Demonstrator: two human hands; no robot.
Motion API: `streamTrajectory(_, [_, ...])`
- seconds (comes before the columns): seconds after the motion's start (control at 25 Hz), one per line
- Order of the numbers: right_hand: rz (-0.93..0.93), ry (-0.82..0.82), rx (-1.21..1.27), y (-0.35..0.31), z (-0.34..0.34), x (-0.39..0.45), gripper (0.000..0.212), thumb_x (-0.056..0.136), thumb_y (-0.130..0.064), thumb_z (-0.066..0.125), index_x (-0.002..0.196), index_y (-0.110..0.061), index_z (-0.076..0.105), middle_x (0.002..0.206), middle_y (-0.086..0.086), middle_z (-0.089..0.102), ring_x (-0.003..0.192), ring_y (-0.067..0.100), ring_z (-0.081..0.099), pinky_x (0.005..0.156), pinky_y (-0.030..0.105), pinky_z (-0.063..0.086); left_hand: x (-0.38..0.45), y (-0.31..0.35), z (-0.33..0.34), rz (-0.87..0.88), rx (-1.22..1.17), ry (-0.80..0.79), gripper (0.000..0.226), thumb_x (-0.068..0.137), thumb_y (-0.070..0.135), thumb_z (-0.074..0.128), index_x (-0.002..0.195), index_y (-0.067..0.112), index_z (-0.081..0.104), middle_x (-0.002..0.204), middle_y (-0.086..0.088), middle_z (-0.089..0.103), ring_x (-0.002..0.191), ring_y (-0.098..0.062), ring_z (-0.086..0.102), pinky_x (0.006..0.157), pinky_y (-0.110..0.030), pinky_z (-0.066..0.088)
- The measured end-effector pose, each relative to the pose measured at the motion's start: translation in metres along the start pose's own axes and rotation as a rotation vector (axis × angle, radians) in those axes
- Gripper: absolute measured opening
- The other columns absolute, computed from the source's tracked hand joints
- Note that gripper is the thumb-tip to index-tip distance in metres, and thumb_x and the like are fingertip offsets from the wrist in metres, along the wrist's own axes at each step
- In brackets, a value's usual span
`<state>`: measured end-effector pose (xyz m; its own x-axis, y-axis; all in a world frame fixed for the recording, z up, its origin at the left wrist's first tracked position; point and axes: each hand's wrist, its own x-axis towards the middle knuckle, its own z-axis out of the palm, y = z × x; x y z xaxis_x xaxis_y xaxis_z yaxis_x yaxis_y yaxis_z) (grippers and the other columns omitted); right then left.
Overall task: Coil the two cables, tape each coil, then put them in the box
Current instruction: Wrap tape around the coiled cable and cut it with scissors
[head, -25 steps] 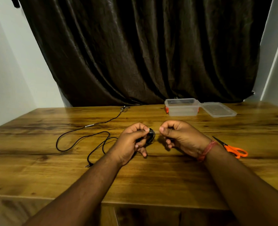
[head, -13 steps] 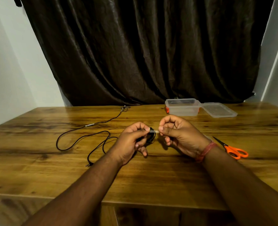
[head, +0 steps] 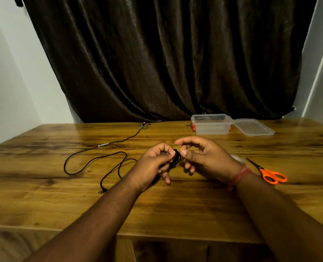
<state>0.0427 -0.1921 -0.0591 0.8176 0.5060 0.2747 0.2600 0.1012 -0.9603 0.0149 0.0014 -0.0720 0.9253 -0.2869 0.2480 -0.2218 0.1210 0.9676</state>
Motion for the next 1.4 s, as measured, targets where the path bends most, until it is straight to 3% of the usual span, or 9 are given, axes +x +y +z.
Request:
streamTrajectory(0.08, [0.005,-0.018,-0.138,0.0,0.003,0.0,0.027,0.083,-0.021,0.073,0.109,-0.017,0.066,0.086,-0.001,0.061,0.062,0.016,0.058,0.05,0.029,0.046,0.0,-0.001,0.001,-0.004,0.061,-0.013,0.005,0.093,0.016,0.057,0.091,0.013,0.059,0.053,0.001,0.034,0.04,-0.005,0.032,0.043,-0.028,0.049])
streamTrajectory(0.24, [0.03,0.0,-0.247,-0.002,0.006,-0.001,0.017,0.086,-0.015,0.071,0.096,-0.004,0.063,0.062,0.003,0.059,0.051,0.01,0.053,0.048,0.028,0.042,-0.002,0.002,0.005,-0.024,0.099,0.005,0.006,0.098,0.008,0.052,0.093,0.009,0.057,0.049,0.008,0.038,0.041,-0.003,0.034,0.044,-0.028,0.05])
streamTrajectory(0.52, [0.088,0.025,0.032,-0.007,0.0,-0.003,0.019,0.079,-0.015,0.07,0.088,-0.003,0.059,0.057,0.003,0.058,0.048,0.016,0.052,0.049,0.03,0.048,-0.001,0.003,0.001,0.0,0.074,0.039,0.004,0.097,0.012,0.055,0.093,0.01,0.058,0.066,-0.007,0.038,0.042,-0.006,0.032,0.045,-0.029,0.052])
streamTrajectory(0.64, [0.107,0.047,0.096,-0.009,0.0,-0.004,0.019,0.076,-0.014,0.07,0.087,-0.003,0.059,0.061,0.007,0.06,0.051,0.017,0.058,0.049,0.029,0.052,-0.001,0.005,0.002,-0.004,0.059,0.041,0.007,0.098,0.007,0.051,0.094,0.009,0.057,0.069,-0.009,0.04,0.042,-0.006,0.032,0.043,-0.028,0.051])
streamTrajectory(0.8, [0.109,0.064,0.199,-0.012,0.002,-0.004,0.015,0.075,-0.01,0.069,0.084,-0.004,0.058,0.07,0.013,0.061,0.054,0.017,0.06,0.049,0.026,0.054,-0.002,0.008,0.005,-0.01,-0.013,0.044,0.008,0.098,0.005,0.047,0.094,0.006,0.054,0.055,0.002,0.046,0.04,-0.005,0.03,0.041,-0.027,0.049])
streamTrajectory(1.04, [0.114,0.07,0.252,-0.013,0.0,-0.005,0.011,0.077,-0.009,0.065,0.084,-0.004,0.058,0.075,0.012,0.065,0.058,0.017,0.063,0.054,0.025,0.057,-0.002,0.009,0.004,-0.003,-0.128,0.054,0.01,0.097,0.005,0.046,0.091,0.008,0.054,0.065,0.001,0.052,0.039,-0.004,0.029,0.039,-0.025,0.047])
streamTrajectory(1.24, [0.104,0.089,0.309,-0.015,0.002,-0.005,0.012,0.077,-0.005,0.065,0.084,-0.002,0.055,0.087,0.02,0.07,0.067,0.02,0.071,0.064,0.028,0.06,-0.001,0.007,0.003,-0.013,-0.062,0.052,0.008,0.098,0.006,0.048,0.093,0.007,0.054,0.061,-0.002,0.045,0.039,-0.004,0.029,0.04,-0.026,0.048])
streamTrajectory(1.4, [0.057,0.136,0.318,-0.018,0.004,-0.005,0.01,0.085,0.004,0.06,0.08,-0.002,0.053,0.088,0.021,0.072,0.067,0.021,0.071,0.062,0.025,0.06,0.0,0.005,0.003,-0.048,-0.031,0.008,0.004,0.098,0.011,0.053,0.095,0.009,0.056,0.065,-0.004,0.037,0.041,-0.004,0.031,0.042,-0.026,0.05])
